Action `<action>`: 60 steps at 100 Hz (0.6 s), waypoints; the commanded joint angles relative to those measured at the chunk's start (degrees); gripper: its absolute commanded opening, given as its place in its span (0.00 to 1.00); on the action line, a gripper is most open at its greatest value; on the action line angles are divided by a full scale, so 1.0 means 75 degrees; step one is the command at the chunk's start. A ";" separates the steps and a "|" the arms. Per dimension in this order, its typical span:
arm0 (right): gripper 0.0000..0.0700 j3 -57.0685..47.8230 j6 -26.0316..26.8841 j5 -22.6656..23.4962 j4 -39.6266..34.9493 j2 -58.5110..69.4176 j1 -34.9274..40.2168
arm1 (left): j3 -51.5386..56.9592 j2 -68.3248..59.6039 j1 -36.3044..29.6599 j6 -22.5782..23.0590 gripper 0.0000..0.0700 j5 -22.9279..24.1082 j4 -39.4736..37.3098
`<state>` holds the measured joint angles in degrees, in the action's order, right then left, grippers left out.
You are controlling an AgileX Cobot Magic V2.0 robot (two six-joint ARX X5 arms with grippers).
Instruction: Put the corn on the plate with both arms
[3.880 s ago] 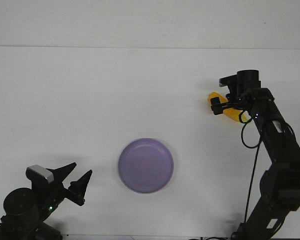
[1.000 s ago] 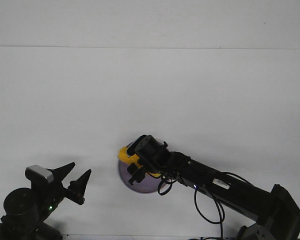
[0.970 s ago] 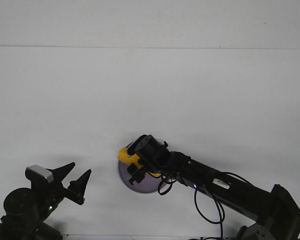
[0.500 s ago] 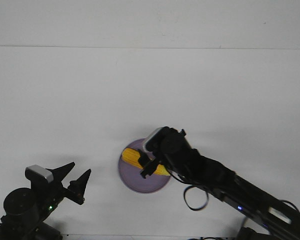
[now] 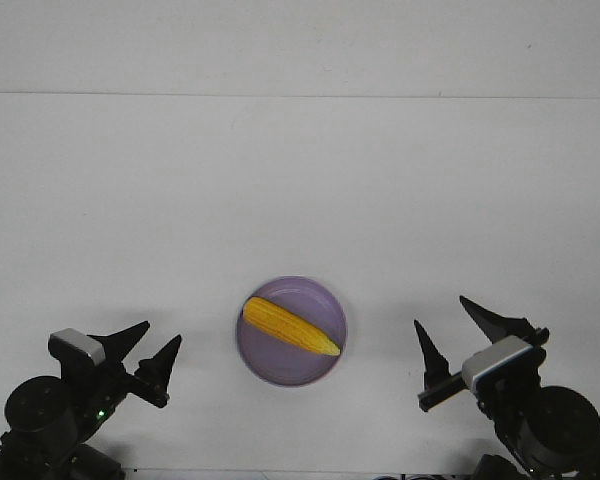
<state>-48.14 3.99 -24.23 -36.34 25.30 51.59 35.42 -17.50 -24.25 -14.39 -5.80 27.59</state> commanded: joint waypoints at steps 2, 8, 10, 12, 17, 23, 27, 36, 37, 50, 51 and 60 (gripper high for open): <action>0.37 0.0245 0.0370 -0.0035 -0.0041 -0.0510 0.0067 | 0.0099 0.0000 -0.0032 0.0134 0.32 0.0047 -0.0070; 0.00 0.0446 0.0431 -0.0026 -0.0192 -0.0819 0.0067 | 0.0099 0.0000 -0.0032 0.0207 0.00 0.0055 -0.0064; 0.02 0.0498 0.0443 -0.0032 -0.0227 -0.0892 0.0067 | 0.0099 0.0000 -0.0032 0.0213 0.03 0.0061 -0.0067; 0.02 0.0545 0.0449 -0.0029 -0.0251 -0.0947 0.0067 | 0.0099 0.0000 -0.0032 0.0236 0.01 0.0076 -0.0073; 0.02 0.0595 0.0446 -0.0026 -0.0321 -0.1023 0.0067 | 0.0099 0.0000 -0.0032 0.0262 0.01 0.0143 -0.0082; 0.02 0.0595 0.0455 -0.0026 -0.0332 -0.1026 0.0067 | 0.0099 0.0000 -0.0032 0.0309 0.02 0.0149 -0.0073; 0.02 0.0595 0.0504 -0.0020 -0.0329 -0.1026 0.0067 | 0.0099 0.0012 -0.0032 0.0291 0.02 0.0149 -0.0067; 0.02 0.0592 0.0510 0.0029 -0.0358 -0.1026 0.0067 | 0.0099 0.0017 -0.0032 0.0289 0.02 0.0149 -0.0096; 0.02 0.0592 0.0513 0.0029 -0.0356 -0.1026 0.0067 | 0.0099 0.0017 -0.0032 0.0289 0.02 0.0149 -0.0096; 0.02 0.0592 0.0510 0.0026 -0.0356 -0.1026 0.0067 | 0.0099 0.0017 -0.0032 0.0289 0.02 0.0149 -0.0093; 0.02 0.0592 0.0513 0.0026 -0.0356 -0.1026 0.0067 | 0.0099 0.0017 -0.0032 0.0289 0.02 0.0149 -0.0093; 0.02 0.0592 0.0513 0.0029 -0.0356 -0.1026 0.0067 | 0.0099 0.0017 -0.0032 0.0289 0.02 0.0149 -0.0093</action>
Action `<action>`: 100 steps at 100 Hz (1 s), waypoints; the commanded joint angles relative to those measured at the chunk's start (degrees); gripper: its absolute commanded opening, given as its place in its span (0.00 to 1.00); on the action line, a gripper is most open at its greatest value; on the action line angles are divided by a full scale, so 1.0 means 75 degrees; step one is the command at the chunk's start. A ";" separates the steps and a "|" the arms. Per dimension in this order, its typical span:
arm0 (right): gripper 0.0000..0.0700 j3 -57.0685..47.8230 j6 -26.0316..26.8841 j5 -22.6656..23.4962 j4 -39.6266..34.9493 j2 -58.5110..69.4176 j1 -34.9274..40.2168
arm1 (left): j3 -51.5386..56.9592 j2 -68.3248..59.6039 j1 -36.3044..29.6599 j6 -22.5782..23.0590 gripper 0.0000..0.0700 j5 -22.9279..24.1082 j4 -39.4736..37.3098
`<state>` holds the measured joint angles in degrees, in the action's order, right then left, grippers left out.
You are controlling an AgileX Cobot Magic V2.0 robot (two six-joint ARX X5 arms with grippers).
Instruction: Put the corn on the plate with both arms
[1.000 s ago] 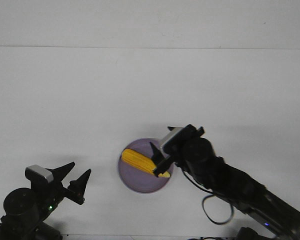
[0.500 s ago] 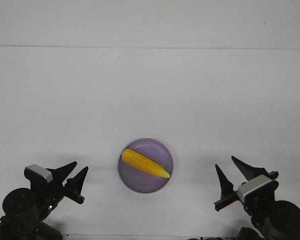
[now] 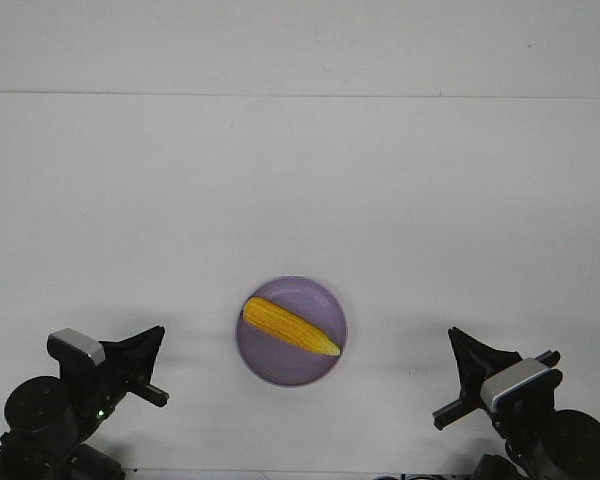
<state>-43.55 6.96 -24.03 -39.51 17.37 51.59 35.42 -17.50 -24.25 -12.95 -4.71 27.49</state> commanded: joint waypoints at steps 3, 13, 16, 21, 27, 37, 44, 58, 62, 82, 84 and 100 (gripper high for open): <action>0.02 -0.0020 0.0117 0.0003 0.0064 0.0032 0.0067 | 0.0099 0.0017 -0.0032 0.0096 0.02 0.0003 -0.0079; 0.02 -0.0020 0.0117 0.0000 0.0067 0.0032 0.0067 | 0.0099 0.0017 -0.0032 0.0096 0.02 0.0003 -0.0079; 0.02 -0.0020 0.0117 0.0000 0.0067 0.0032 0.0067 | 0.0099 0.0017 -0.0032 0.0096 0.02 0.0003 -0.0079; 0.02 -0.0020 0.0114 0.0000 0.0067 0.0032 0.0067 | 0.0099 0.0017 -0.0032 0.0096 0.02 0.0006 -0.0079; 0.02 -0.0020 0.0117 0.0000 0.0067 0.0032 0.0067 | 0.0099 0.0017 -0.0032 0.0096 0.02 0.0003 -0.0079; 0.02 -0.0020 0.0117 0.0003 0.0067 0.0032 0.0067 | 0.0096 0.0102 0.0105 0.0740 0.02 0.0382 -0.0052; 0.02 -0.0020 0.0117 0.0000 0.0067 0.0032 0.0067 | 0.0006 0.0251 0.0469 0.1192 0.02 0.0702 -0.0227; 0.02 -0.0020 0.0114 0.0003 0.0067 0.0032 0.0067 | -0.0970 0.0968 0.1807 0.2145 0.02 0.0697 -0.1448; 0.02 -0.0020 0.0117 0.0003 0.0067 0.0032 0.0067 | -0.1370 0.1241 0.2206 0.2372 0.02 0.0699 -0.1784; 0.02 -0.0020 0.0117 0.0000 0.0064 0.0032 0.0067 | -0.3104 0.2311 0.3375 0.2771 0.02 0.0691 -0.2766; 0.02 -0.0020 0.0114 0.0000 0.0067 0.0032 0.0067 | -0.3232 0.2311 0.3401 0.2769 0.02 0.0688 -0.2885; 0.02 -0.0020 0.0117 0.0000 0.0064 0.0032 0.0067 | -0.3923 0.2311 0.3410 0.2716 0.02 0.0691 -0.3538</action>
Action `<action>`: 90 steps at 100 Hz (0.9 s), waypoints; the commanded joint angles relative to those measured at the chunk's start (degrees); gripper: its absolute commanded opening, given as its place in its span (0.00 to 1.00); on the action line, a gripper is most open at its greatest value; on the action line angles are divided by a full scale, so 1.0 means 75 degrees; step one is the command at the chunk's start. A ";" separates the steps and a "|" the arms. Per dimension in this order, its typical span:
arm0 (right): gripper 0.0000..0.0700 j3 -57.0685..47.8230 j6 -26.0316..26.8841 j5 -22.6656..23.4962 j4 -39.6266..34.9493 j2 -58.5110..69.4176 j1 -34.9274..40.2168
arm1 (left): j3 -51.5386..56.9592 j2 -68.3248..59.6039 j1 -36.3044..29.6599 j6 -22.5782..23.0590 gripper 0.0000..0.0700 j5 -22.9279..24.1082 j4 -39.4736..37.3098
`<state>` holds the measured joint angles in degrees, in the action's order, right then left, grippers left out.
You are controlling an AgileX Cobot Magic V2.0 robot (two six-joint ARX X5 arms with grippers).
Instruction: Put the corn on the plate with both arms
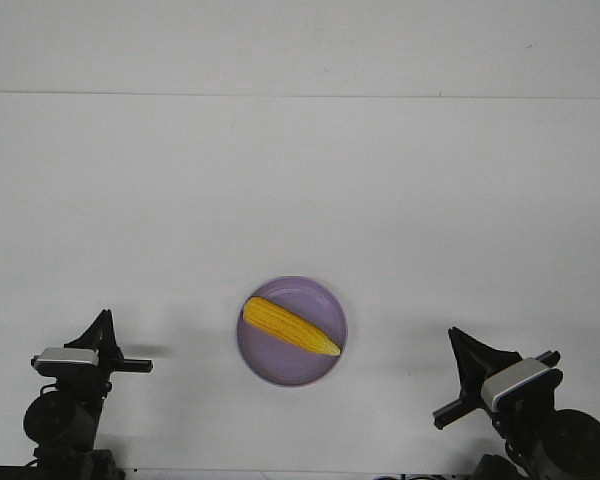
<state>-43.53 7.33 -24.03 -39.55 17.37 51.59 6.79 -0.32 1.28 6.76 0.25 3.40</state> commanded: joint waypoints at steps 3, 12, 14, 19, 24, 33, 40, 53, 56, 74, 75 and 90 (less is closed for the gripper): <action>0.02 -0.0023 0.0064 0.0000 0.0070 0.0032 0.0067 | -0.0216 0.0020 0.0006 0.0085 0.02 0.0032 -0.0490; 0.02 -0.0023 0.0067 0.0000 0.0070 0.0032 0.0067 | -0.0568 0.0020 0.0006 0.0073 0.02 0.0029 -0.1075; 0.02 -0.0023 0.0067 0.0000 0.0073 0.0032 0.0067 | -0.0644 0.0020 0.0006 0.0050 0.02 0.0029 -0.1198; 0.02 -0.0023 0.0067 0.0000 0.0070 0.0032 0.0067 | -0.0813 0.0020 0.0006 -0.0009 0.02 0.0029 -0.1411; 0.02 -0.0023 0.0067 0.0000 0.0073 0.0032 0.0067 | -0.0801 0.0020 0.0006 -0.0032 0.02 0.0006 -0.1323; 0.02 -0.0023 0.0067 0.0000 0.0073 0.0032 0.0067 | -0.0801 0.0020 0.0006 -0.0029 0.02 0.0006 -0.1303; 0.02 -0.0023 0.0067 0.0000 0.0073 0.0032 0.0067 | -0.0801 0.0020 0.0006 -0.0029 0.02 0.0000 -0.1306; 0.02 -0.0023 0.0067 0.0000 0.0070 0.0032 0.0067 | -0.0801 0.0020 0.0006 -0.0029 0.02 0.0000 -0.1303; 0.02 -0.0023 0.0067 0.0000 0.0073 0.0032 0.0067 | -0.0801 0.0020 0.0006 -0.0029 0.02 0.0000 -0.1303; 0.02 -0.0023 0.0067 0.0000 0.0070 0.0032 0.0067 | -0.0799 0.0020 0.0006 -0.0029 0.02 0.0000 -0.1303; 0.02 -0.0023 0.0064 0.0003 0.0070 0.0032 0.0067 | -0.0799 0.0020 0.0006 -0.0029 0.02 0.0000 -0.1303; 0.02 -0.0023 0.0067 0.0000 0.0073 0.0032 0.0067 | -0.0799 0.0020 0.0006 -0.0029 0.02 0.0000 -0.1303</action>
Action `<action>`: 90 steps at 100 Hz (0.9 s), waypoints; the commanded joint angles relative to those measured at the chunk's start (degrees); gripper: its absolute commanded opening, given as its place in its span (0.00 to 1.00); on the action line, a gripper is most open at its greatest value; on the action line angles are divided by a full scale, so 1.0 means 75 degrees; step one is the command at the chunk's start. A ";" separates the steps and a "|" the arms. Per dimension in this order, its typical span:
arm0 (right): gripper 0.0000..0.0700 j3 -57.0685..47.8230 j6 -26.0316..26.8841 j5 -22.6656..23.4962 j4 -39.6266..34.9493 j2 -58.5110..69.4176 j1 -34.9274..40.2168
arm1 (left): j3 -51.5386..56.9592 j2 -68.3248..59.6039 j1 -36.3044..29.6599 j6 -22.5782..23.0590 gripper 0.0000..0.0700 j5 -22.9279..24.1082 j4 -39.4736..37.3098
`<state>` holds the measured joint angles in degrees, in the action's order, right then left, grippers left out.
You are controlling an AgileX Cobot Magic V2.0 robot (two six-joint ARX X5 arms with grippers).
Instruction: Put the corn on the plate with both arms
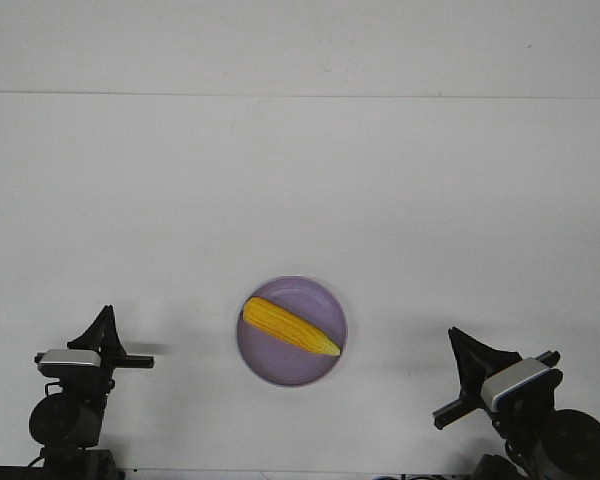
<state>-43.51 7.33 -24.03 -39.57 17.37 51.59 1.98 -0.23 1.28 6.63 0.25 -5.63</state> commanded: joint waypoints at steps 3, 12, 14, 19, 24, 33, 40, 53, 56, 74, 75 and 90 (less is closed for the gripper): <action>0.02 -0.0026 0.0067 0.0000 0.0076 0.0032 0.0067 | -0.0157 0.0009 0.0006 -0.0012 0.02 0.0000 -0.0102; 0.02 -0.0026 0.0064 0.0000 0.0076 0.0032 0.0067 | -0.0157 0.0009 0.0006 -0.0012 0.02 0.0000 -0.0099; 0.02 -0.0026 0.0067 0.0000 0.0073 0.0032 0.0067 | -0.0157 0.0009 0.0006 -0.0012 0.02 0.0000 -0.0099; 0.02 -0.0026 0.0055 0.0000 0.0076 0.0032 0.0064 | -0.0157 0.0009 0.0006 -0.0012 0.02 0.0000 -0.0099; 0.02 -0.0026 -0.0256 -0.0006 0.0114 0.0032 -0.0041 | -0.0157 0.0009 0.0006 -0.0012 0.02 0.0000 -0.0099; 0.02 0.0067 -0.0726 0.0087 0.0358 0.0032 -0.0813 | -0.0157 0.0009 0.0006 -0.0012 0.02 0.0000 -0.0099; 0.02 0.0367 -0.1241 0.0519 0.0828 0.0026 -0.1766 | -0.0157 0.0009 0.0006 -0.0012 0.02 0.0000 -0.0099; 0.02 0.1416 -0.2238 0.1909 0.1760 -0.0239 -0.3891 | -0.0157 0.0009 0.0006 -0.0012 0.02 0.0000 -0.0099; 0.02 0.1722 -0.2346 0.2276 0.1961 -0.0361 -0.4392 | -0.0157 0.0009 0.0006 -0.0012 0.02 0.0000 -0.0099; 0.02 0.3707 -0.2040 0.3593 0.3488 -0.1282 -0.6665 | -0.0157 0.0009 0.0006 -0.0012 0.02 0.0000 -0.0099; 0.02 0.3861 -0.1976 0.3634 0.3599 -0.1370 -0.6787 | -0.0157 0.0009 0.0006 -0.0012 0.02 0.0000 -0.0099; 0.02 0.5059 -0.1486 0.3660 0.4115 -0.2209 -0.7472 | -0.0157 0.0009 0.0006 -0.0012 0.02 0.0000 -0.0099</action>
<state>-7.55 -6.39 3.07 -10.00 2.39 -3.79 1.98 -0.23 1.28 6.52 0.23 -5.63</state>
